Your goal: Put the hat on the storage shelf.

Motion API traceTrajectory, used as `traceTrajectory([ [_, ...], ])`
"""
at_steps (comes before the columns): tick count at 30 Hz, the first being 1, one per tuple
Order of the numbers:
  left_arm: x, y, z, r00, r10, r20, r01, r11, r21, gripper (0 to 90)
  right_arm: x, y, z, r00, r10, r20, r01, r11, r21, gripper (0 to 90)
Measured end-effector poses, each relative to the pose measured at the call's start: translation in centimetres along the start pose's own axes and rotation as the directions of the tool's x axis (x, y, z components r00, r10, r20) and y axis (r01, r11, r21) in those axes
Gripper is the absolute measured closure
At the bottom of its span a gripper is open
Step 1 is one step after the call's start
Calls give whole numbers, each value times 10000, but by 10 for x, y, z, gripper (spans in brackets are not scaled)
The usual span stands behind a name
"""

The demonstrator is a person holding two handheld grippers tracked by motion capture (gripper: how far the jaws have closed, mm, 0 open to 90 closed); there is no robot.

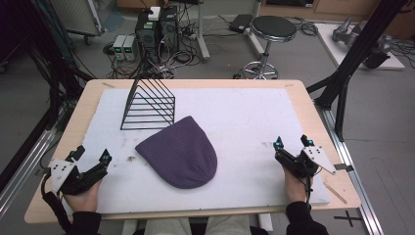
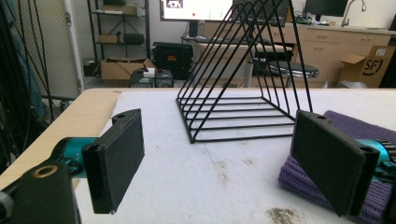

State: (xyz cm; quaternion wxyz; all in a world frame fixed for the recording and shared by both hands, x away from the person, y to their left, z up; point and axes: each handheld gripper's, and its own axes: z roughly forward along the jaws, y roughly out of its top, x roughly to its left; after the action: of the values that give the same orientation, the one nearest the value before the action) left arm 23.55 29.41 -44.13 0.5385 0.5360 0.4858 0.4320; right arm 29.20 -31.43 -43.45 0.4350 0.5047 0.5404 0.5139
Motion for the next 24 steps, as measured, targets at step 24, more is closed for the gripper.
traceTrajectory([
  [24, -20, 14, 10, 9776, 1436, 1537, -1518, 9875, 427, 179, 0, 0, -1, 9999, -38, -98, 37, 10000, -40, 122],
])
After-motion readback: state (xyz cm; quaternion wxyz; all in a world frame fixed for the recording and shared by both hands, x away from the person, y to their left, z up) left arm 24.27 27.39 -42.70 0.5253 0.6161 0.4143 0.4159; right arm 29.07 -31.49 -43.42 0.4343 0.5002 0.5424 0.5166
